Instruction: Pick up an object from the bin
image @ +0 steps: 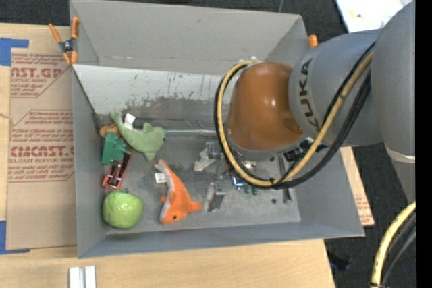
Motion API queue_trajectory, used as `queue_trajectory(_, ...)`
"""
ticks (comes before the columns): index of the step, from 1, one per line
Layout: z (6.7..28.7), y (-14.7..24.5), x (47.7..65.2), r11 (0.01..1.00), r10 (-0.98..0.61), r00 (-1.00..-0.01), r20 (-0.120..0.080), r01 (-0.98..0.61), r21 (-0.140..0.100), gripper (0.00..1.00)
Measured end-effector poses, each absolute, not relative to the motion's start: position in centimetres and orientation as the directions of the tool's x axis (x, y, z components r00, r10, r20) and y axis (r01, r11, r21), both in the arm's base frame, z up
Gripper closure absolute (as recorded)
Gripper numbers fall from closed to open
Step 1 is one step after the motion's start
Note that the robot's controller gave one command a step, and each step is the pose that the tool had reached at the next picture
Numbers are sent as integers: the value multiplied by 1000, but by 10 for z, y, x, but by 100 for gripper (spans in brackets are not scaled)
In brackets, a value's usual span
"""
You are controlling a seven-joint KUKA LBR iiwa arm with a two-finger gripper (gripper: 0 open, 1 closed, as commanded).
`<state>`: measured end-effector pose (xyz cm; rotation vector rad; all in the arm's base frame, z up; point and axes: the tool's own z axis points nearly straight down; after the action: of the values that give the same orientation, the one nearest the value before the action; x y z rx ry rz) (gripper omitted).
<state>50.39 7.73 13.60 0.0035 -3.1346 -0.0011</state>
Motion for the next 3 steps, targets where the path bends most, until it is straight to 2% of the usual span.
queue_trajectory(1,140,77,506,1000,-1,-1000,0,-1,1,0)
queue_trajectory(2,114,122,512,992,-124,-992,-2,-124,0,0)
queue_trajectory(3,103,191,517,925,-380,-925,-4,-380,1,100)
